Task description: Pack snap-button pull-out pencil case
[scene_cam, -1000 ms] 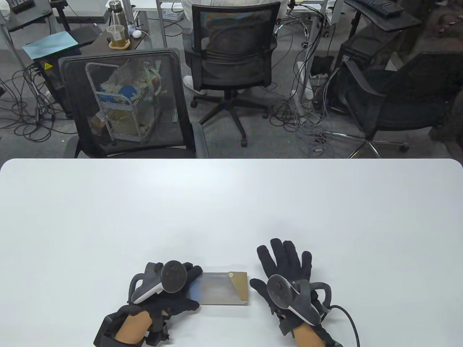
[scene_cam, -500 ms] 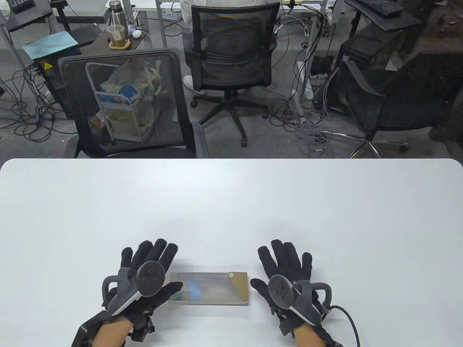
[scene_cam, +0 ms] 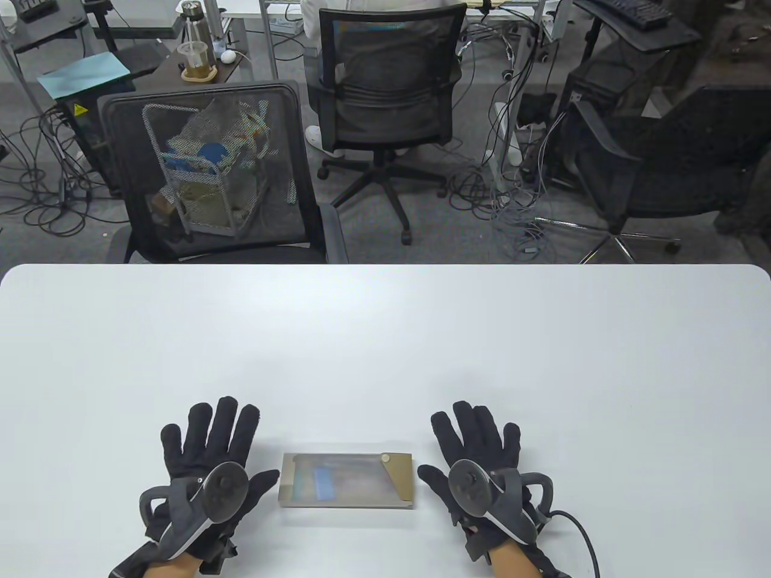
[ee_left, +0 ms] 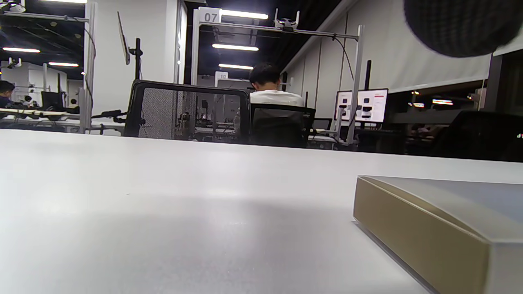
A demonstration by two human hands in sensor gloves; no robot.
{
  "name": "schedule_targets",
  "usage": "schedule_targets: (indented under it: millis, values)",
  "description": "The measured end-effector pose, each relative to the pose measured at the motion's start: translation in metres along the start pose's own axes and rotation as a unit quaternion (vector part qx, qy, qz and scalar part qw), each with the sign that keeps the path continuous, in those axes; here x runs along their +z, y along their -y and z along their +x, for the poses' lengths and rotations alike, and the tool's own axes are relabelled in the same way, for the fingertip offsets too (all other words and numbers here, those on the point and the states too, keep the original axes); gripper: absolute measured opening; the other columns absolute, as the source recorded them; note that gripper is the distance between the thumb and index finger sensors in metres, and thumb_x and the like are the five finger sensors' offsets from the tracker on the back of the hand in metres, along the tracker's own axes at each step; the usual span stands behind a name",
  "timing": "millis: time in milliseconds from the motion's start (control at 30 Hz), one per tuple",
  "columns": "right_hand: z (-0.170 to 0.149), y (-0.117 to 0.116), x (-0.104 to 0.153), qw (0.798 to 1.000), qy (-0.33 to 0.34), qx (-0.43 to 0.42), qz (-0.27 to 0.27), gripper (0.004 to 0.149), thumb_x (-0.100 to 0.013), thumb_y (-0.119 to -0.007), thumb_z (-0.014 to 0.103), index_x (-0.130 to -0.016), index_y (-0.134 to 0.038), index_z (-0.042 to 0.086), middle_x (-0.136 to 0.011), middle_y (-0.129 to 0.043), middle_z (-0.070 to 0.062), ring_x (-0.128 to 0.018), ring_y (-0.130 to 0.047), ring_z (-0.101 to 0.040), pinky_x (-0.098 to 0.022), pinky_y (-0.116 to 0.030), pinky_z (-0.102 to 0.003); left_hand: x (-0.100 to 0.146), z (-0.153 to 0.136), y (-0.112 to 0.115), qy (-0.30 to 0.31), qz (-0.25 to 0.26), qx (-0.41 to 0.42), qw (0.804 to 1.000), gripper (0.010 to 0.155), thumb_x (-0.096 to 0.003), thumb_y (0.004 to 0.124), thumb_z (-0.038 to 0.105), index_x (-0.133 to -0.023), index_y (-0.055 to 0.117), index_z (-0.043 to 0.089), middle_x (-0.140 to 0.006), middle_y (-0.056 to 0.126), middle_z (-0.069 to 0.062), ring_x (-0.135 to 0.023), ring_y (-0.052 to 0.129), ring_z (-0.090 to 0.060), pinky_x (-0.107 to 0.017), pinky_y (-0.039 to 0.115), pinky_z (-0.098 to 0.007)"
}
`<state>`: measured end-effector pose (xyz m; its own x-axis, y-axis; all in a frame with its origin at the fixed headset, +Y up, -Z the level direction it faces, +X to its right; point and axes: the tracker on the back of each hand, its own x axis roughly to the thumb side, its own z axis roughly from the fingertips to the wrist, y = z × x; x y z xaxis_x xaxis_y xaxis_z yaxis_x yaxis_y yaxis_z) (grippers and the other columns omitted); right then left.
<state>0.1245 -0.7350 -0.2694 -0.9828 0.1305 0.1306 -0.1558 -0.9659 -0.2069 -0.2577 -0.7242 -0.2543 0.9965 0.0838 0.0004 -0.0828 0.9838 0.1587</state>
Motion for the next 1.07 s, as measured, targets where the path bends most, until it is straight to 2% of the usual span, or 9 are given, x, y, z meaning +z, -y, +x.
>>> schedule_targets:
  millis: [1067]
  values:
    - [0.0032, -0.0005, 0.0016, 1.0, 0.008, -0.012, -0.002, 0.079, -0.037, -0.067, 0.074, -0.107, -0.044, 0.046, -0.123, -0.041, 0.004, -0.112, -0.047, -0.029, -0.076, -0.039, -0.067, 0.0013, 0.0022, 0.0014, 0.009, 0.004, -0.005, 1.0, 0.1, -0.0295, 0.073, 0.073, -0.109, 0.017, 0.052, -0.123, 0.015, 0.016, -0.122, 0.015, -0.028, -0.083, 0.013, -0.067]
